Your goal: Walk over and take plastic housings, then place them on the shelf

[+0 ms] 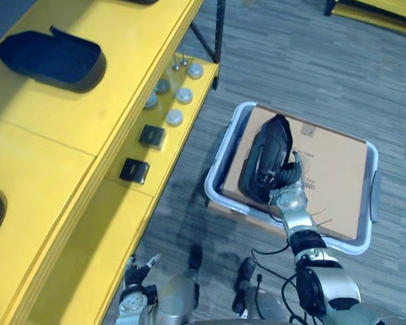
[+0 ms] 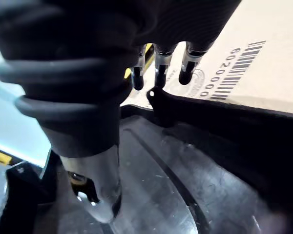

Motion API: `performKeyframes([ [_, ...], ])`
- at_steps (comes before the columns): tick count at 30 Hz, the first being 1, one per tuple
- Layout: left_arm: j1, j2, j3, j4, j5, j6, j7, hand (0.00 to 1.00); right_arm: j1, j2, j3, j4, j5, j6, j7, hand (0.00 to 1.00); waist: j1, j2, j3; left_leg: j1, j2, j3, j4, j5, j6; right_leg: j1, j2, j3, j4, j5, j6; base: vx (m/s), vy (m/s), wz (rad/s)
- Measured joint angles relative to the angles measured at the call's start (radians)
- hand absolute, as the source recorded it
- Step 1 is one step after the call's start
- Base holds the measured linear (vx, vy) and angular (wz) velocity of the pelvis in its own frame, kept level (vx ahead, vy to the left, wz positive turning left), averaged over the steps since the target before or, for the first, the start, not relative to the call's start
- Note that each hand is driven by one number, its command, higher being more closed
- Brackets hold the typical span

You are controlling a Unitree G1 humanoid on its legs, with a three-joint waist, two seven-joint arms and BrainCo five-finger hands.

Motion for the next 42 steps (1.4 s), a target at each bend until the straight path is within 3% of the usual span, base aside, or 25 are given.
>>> performKeyframes([
  [9,-0.039,-0.001,-0.029,0.002,-0.002,0.0,-0.001,0.0,-0.002,0.009,0.043,-0.075,0.014,-0.004,-0.013,0.0,-0.005,-0.021,0.021,0.003,-0.005,0.006,-0.013,0.011,0.015,-0.006,-0.003,0.01,-0.008,0.004,0.004,0.09,0.004,-0.03],
  [10,-0.04,-0.001,-0.029,0.002,-0.002,0.0,-0.001,0.0,0.005,0.01,0.043,-0.088,0.013,-0.004,-0.013,1.0,-0.006,-0.022,0.021,0.004,-0.005,0.006,-0.013,0.011,0.015,-0.004,-0.004,0.01,-0.008,0.004,0.004,0.11,0.006,0.08],
  [25,-0.039,-0.001,-0.029,0.002,-0.001,0.001,-0.005,0.0,0.107,0.03,0.053,-0.143,0.022,-0.004,0.031,1.0,-0.003,-0.028,0.025,0.049,-0.009,0.025,-0.016,0.004,0.009,0.031,-0.011,0.037,-0.007,0.01,0.01,0.0,0.003,-0.03],
  [37,-0.037,0.002,-0.03,0.008,-0.013,0.001,-0.008,0.0,0.107,-0.002,0.04,-0.096,0.099,-0.015,0.049,1.0,-0.025,-0.03,0.024,0.051,-0.007,0.022,-0.034,0.017,0.015,0.029,-0.006,0.036,-0.017,0.012,0.012,0.01,-0.006,0.0],
  [42,-0.032,-0.001,-0.041,-0.048,-0.013,0.002,-0.008,0.0,0.147,-0.003,0.022,-0.236,0.098,-0.013,0.042,1.0,-0.032,-0.03,0.024,0.051,-0.008,0.02,-0.034,0.017,0.015,0.031,-0.006,0.033,-0.019,0.012,0.012,0.08,-0.01,0.02],
])
